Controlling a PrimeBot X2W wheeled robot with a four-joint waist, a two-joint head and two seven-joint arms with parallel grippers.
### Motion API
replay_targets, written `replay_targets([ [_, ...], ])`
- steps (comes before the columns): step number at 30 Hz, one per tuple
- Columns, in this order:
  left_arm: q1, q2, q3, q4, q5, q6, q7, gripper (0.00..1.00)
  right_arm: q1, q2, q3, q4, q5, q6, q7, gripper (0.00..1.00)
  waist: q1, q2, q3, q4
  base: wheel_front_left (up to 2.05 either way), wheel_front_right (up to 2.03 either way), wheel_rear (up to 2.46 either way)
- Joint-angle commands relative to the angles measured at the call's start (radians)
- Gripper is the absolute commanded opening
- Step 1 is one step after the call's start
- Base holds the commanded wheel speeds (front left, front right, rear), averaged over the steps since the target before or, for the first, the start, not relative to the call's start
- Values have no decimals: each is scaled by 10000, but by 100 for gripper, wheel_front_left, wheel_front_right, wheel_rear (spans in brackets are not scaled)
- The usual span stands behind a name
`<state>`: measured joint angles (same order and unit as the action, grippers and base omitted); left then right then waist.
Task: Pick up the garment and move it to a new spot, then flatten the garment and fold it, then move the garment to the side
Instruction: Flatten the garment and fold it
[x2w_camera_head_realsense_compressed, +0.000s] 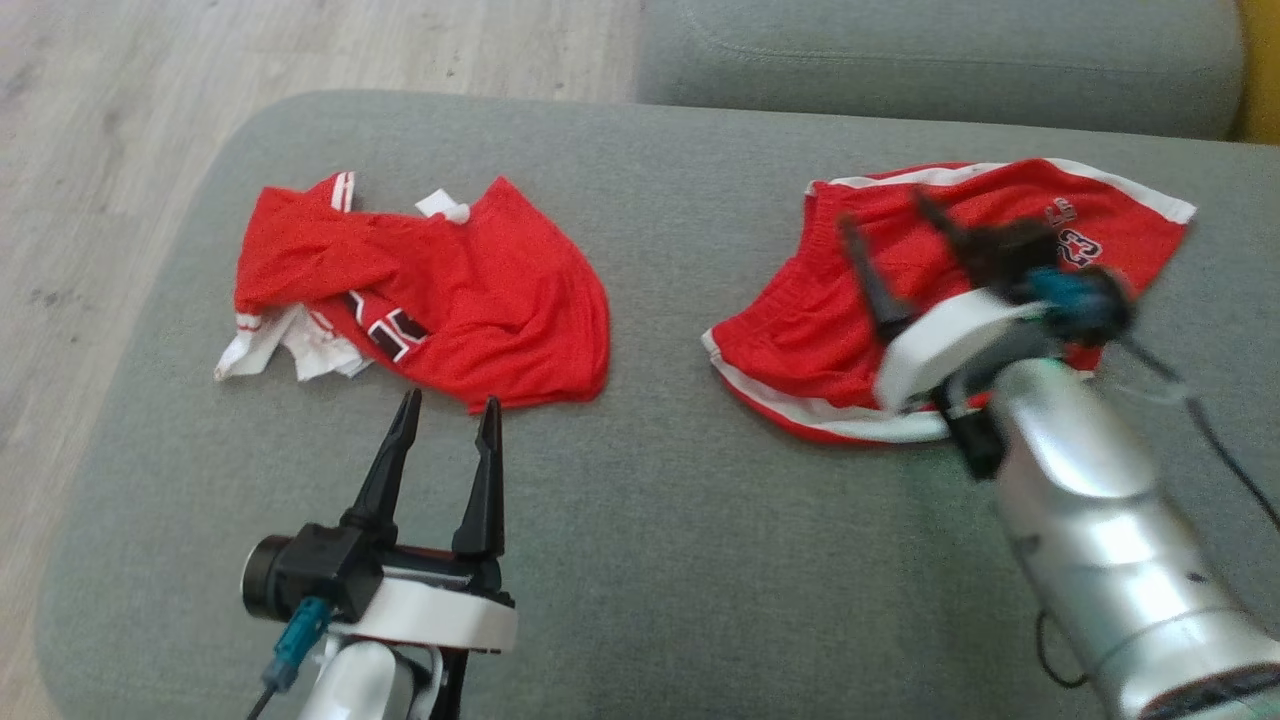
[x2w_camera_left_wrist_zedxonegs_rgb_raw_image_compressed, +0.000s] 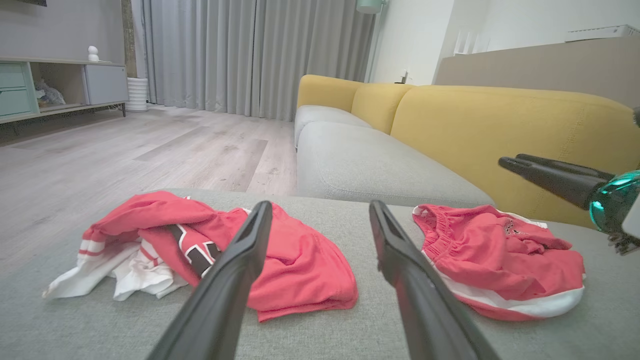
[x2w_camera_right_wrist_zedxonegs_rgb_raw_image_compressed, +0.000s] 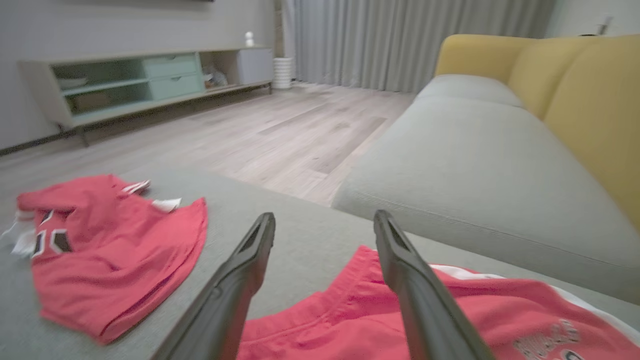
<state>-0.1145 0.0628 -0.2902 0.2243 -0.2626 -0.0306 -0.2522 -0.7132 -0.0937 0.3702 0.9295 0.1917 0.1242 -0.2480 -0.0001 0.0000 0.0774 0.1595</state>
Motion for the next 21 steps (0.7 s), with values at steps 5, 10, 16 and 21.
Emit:
replay_targets([
  [5,-135,-42,392,-407,160,-27,-95,100,1585,89,-2558,-2446,-1042,65,-133,100,1,0,-107,-461,0,0,0],
  [10,-91,-52,485,-404,295,72,-95,100,3981,417,-4388,-4697,-1677,65,-135,100,1,0,-48,-816,0,0,0],
  [16,-155,-63,487,-314,341,-18,-95,100,5574,431,-4475,-5554,-994,65,-136,100,1,0,164,-1148,0,0,0],
  [21,-286,-76,437,-269,367,-91,-95,100,5478,432,-4579,-5624,-1046,65,-119,100,1,0,372,-1207,0,0,0],
])
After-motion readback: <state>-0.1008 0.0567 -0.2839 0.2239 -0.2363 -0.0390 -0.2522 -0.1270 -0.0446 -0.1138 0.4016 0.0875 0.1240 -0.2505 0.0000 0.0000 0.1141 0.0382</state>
